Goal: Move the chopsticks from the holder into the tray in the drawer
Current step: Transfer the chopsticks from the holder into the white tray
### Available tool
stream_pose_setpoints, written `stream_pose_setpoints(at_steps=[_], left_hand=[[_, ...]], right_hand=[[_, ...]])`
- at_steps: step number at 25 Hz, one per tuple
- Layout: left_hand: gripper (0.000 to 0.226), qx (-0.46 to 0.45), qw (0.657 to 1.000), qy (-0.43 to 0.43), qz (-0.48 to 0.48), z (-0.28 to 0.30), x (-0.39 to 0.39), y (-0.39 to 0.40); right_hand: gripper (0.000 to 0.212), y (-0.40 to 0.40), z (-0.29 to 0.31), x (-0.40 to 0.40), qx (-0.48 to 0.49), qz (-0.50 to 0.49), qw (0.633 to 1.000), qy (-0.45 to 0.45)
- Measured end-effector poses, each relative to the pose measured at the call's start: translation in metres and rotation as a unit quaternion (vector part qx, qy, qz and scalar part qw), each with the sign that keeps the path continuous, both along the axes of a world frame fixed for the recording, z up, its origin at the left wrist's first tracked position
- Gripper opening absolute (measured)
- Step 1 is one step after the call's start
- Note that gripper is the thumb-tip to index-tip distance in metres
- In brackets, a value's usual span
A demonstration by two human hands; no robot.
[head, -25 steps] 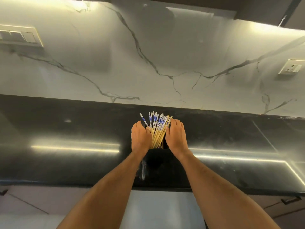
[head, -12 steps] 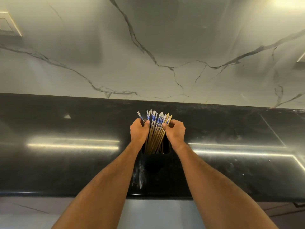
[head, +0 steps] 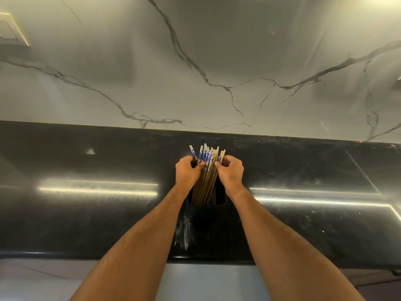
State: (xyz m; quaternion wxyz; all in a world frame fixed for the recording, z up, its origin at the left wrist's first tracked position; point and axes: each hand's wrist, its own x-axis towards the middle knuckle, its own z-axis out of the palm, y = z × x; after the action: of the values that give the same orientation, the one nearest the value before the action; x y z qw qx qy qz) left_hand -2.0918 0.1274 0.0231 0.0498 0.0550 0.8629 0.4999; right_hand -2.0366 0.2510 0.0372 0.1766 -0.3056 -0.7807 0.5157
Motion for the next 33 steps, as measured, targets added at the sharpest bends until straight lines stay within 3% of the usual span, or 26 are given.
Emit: stream_pose_setpoints(at_steps=[8,18,27,33], left_hand=[[0.007,0.065,0.996,0.004,0.055,0.013,0.006,-0.002],[0.009,0.148,0.984,0.077,0.060,0.037,0.018,-0.001],[0.017,0.247,0.963,0.092,0.054,0.092,0.030,0.004],[0.021,0.302,0.950,0.060,0.050,0.141,0.054,0.008]], right_hand=[[0.010,0.001,0.006,0.000,-0.001,-0.008,1.000,-0.012],[0.008,-0.010,0.033,0.014,0.063,-0.064,0.991,0.097],[0.006,-0.016,0.087,0.027,0.099,-0.034,0.974,0.199],[0.005,-0.023,0.149,0.047,0.162,-0.020,0.934,0.319]])
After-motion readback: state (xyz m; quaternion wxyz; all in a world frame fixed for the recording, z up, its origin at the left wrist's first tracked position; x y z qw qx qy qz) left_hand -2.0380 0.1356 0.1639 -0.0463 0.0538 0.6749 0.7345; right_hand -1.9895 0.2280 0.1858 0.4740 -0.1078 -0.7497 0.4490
